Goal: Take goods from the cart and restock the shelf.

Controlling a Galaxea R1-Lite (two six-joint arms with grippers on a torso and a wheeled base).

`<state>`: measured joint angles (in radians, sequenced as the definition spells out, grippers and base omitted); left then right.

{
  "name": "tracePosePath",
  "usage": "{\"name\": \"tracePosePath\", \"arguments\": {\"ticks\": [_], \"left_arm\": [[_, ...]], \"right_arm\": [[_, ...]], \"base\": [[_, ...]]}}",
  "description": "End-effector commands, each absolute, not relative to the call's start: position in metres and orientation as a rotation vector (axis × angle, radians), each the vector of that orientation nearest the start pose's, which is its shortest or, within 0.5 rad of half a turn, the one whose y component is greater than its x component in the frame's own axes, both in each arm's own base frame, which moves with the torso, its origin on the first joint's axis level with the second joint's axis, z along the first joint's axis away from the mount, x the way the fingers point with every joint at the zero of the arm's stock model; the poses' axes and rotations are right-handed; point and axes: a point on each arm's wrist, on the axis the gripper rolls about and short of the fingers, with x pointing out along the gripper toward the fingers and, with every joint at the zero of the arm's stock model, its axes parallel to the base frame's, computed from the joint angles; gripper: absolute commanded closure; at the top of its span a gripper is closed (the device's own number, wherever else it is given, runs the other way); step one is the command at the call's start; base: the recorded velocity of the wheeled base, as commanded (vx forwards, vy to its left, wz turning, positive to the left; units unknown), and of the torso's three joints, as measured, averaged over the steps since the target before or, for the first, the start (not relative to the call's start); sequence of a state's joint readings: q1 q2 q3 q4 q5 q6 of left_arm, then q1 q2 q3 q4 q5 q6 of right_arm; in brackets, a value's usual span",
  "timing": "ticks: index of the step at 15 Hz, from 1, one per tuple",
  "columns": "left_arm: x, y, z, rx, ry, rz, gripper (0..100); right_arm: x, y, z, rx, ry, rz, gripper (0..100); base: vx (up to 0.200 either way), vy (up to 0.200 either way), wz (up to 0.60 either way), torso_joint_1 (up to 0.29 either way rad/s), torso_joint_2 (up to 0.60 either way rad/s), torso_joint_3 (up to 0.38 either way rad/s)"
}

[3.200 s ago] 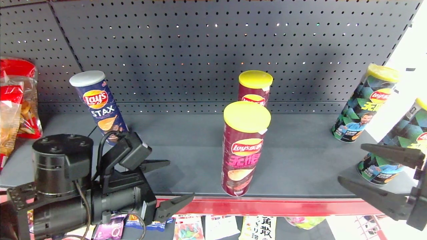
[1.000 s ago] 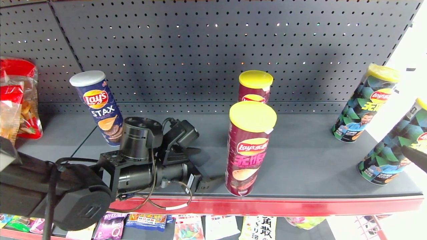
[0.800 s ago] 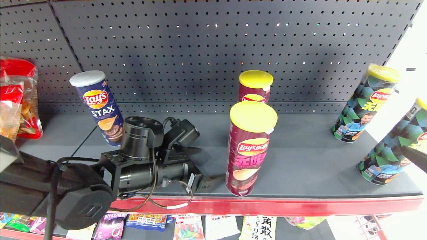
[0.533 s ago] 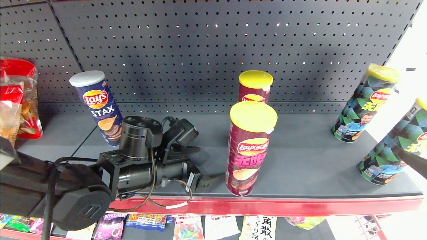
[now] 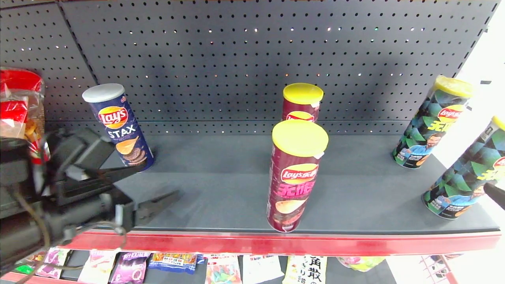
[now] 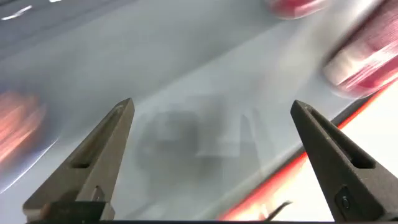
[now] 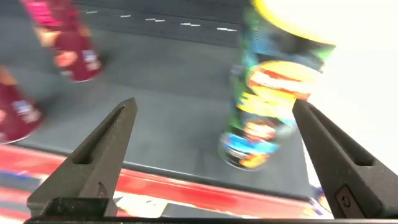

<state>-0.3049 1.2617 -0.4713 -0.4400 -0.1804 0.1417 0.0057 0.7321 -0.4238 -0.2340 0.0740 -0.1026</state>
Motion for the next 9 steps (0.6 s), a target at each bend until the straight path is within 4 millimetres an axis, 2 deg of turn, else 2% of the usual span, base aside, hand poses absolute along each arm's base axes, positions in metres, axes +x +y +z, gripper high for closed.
{"name": "tracePosePath", "arguments": {"ticks": [1, 2, 4, 7, 9], "left_arm": [[0.041, -0.002, 0.179, 0.142, 0.309, -0.087, 0], [0.018, -0.001, 0.170, 0.121, 0.308, -0.083, 0], [-0.003, 0.000, 0.152, 0.130, 0.257, -0.022, 0], [-0.003, 0.000, 0.161, 0.180, 0.229, -0.005, 0], [-0.003, 0.000, 0.161, 0.232, 0.234, -0.013, 0]], "right_arm": [[0.059, 0.000, 0.207, -0.102, 0.053, 0.049, 0], [0.056, 0.000, 0.199, -0.106, 0.068, 0.050, 0], [0.051, 0.001, 0.185, -0.143, 0.089, 0.060, 0], [0.058, 0.000, 0.188, -0.136, 0.104, 0.057, 0], [0.058, 0.000, 0.187, -0.136, 0.111, 0.057, 0]], "base": [[0.000, 0.000, 0.00, 0.000, 0.00, 0.000], [0.000, 0.000, 0.00, 0.000, 0.00, 0.000], [0.000, 0.000, 0.00, 0.000, 0.00, 0.000], [0.000, 0.000, 0.00, 0.000, 0.00, 0.000], [0.000, 0.000, 0.00, 0.000, 0.00, 0.000]]}}
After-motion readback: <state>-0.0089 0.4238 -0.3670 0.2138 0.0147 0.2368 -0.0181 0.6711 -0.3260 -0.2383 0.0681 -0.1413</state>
